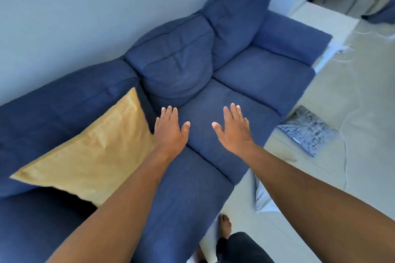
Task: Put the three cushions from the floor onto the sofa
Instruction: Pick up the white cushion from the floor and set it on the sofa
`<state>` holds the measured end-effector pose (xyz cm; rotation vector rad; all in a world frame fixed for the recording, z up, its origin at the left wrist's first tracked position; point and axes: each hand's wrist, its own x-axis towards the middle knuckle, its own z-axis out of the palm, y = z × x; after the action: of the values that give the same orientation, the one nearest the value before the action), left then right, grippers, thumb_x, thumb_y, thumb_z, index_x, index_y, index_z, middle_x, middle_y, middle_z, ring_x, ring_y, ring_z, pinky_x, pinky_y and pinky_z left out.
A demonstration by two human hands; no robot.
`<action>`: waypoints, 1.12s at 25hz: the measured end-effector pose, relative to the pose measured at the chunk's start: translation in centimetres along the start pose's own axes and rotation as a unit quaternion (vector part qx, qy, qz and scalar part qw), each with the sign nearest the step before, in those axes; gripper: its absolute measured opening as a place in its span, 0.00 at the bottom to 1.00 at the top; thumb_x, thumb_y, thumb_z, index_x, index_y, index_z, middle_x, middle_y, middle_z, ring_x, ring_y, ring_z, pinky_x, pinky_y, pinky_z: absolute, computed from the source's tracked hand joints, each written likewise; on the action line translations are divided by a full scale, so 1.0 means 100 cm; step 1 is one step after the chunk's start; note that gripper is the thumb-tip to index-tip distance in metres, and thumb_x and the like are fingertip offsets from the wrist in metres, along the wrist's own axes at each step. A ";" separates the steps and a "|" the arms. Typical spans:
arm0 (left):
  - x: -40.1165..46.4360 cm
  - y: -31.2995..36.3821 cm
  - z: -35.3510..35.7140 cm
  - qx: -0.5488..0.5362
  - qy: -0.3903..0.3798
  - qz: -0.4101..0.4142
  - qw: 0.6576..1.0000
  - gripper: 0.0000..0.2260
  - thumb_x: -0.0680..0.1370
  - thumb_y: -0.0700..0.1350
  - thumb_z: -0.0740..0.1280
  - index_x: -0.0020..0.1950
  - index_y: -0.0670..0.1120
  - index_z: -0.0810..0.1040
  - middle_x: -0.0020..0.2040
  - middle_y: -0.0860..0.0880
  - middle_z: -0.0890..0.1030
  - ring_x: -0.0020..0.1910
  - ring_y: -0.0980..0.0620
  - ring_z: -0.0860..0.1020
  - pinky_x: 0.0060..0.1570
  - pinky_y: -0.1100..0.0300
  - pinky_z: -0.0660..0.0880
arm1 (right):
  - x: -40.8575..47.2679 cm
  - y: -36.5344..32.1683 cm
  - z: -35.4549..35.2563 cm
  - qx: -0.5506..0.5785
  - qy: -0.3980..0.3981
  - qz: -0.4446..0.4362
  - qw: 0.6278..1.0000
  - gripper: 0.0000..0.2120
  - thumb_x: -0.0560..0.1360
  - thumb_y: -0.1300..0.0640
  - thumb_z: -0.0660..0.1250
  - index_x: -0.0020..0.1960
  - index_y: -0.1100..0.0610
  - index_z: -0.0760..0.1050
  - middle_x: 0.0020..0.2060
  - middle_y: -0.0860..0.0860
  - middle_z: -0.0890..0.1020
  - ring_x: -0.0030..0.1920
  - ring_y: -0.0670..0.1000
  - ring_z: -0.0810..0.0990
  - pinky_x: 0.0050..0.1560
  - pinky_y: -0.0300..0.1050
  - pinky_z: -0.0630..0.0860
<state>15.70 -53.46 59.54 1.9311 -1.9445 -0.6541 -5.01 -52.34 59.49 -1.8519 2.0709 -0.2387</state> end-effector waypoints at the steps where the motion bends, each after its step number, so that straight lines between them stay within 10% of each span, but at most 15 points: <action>1: 0.000 0.021 0.012 0.012 -0.017 0.027 0.999 0.32 0.86 0.54 0.60 0.86 0.40 0.57 0.87 0.43 0.56 0.88 0.45 0.49 0.85 0.46 0.50 | -0.010 0.024 -0.009 -0.003 0.014 0.021 1.000 0.35 0.85 0.42 0.56 0.84 0.60 0.53 0.85 0.58 0.49 0.85 0.58 0.45 0.81 0.64 0.54; 15: -0.025 0.263 0.202 0.114 -0.186 0.229 0.949 0.33 0.87 0.56 0.57 0.87 0.40 0.52 0.88 0.42 0.51 0.88 0.44 0.46 0.85 0.45 0.48 | -0.119 0.316 -0.067 0.023 0.056 0.225 0.973 0.35 0.85 0.42 0.57 0.84 0.61 0.53 0.85 0.60 0.49 0.85 0.60 0.46 0.80 0.64 0.54; 28: -0.037 0.336 0.350 0.126 -0.321 0.128 0.930 0.34 0.86 0.54 0.60 0.87 0.40 0.51 0.88 0.41 0.51 0.87 0.43 0.49 0.85 0.48 0.51 | -0.114 0.471 -0.041 0.090 -0.033 0.289 0.952 0.36 0.85 0.43 0.58 0.84 0.63 0.51 0.85 0.61 0.49 0.85 0.60 0.44 0.80 0.64 0.53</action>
<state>-31.14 -47.19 48.21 1.6693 -2.7359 -1.1064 -49.16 -35.35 48.32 -1.0696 2.3444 -0.1990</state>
